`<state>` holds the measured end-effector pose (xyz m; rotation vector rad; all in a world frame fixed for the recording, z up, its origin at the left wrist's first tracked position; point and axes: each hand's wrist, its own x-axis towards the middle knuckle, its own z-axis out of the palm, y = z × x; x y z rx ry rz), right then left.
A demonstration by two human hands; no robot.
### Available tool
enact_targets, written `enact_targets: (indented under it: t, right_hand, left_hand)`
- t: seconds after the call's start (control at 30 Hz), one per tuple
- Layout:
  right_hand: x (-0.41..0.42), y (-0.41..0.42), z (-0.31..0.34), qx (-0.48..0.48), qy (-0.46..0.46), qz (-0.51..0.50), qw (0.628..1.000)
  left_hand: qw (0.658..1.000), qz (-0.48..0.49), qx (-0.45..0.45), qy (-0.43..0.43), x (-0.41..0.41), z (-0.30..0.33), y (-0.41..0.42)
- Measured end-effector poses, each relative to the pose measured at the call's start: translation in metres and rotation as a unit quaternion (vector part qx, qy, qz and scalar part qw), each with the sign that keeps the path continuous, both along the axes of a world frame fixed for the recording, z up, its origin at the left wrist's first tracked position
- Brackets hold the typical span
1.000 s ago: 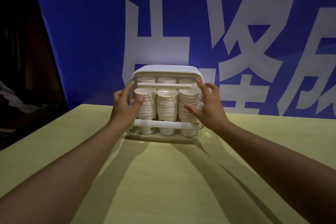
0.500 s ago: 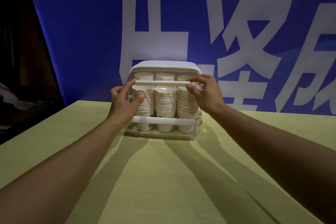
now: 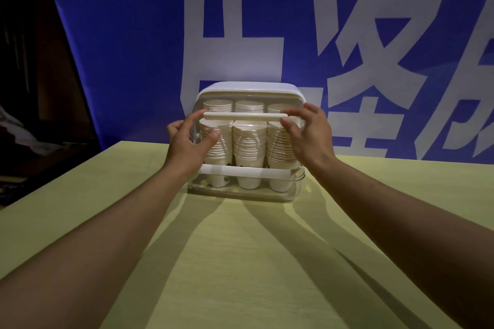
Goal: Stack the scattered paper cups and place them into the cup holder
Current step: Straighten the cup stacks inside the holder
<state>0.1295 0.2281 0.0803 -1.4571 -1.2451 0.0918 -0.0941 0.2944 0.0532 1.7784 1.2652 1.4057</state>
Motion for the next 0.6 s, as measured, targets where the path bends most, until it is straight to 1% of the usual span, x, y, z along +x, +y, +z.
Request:
enact_targets:
  t: [0.07,0.2,0.27,0.3,0.4,0.5,0.57,0.6]
  right_hand:
    - [-0.001,-0.002,0.001,-0.005,-0.003,0.005,1.0]
    - [0.002,-0.006,0.013,-0.098,-0.094,0.036,0.99]
    - [0.009,-0.007,0.017,-0.121,-0.13,0.046,0.983]
    - [0.013,-0.006,0.019,-0.119,-0.131,0.049,0.983]
    - [0.026,-0.002,0.025,-0.106,-0.095,0.043,0.989]
    - [0.035,0.004,0.028,-0.101,-0.156,0.013,0.982]
    - [0.036,0.004,0.029,-0.07,-0.162,-0.011,0.984]
    - [0.035,0.002,0.029,-0.05,-0.167,-0.02,0.984]
  left_hand:
    - [1.0,-0.002,0.001,0.003,0.001,-0.001,-0.001]
    - [0.999,0.008,-0.008,0.042,0.007,0.0,-0.004]
    - [0.999,0.016,-0.009,0.05,0.012,-0.001,-0.005]
    - [0.999,0.02,-0.006,0.048,0.015,0.0,-0.006]
    - [0.999,0.02,-0.019,0.026,0.019,0.002,-0.005]
    - [0.999,0.025,-0.037,0.029,0.019,0.005,-0.001]
    - [0.996,0.067,-0.006,0.059,0.019,0.005,-0.001]
    - [0.991,0.104,0.036,0.081,0.019,0.004,-0.003]
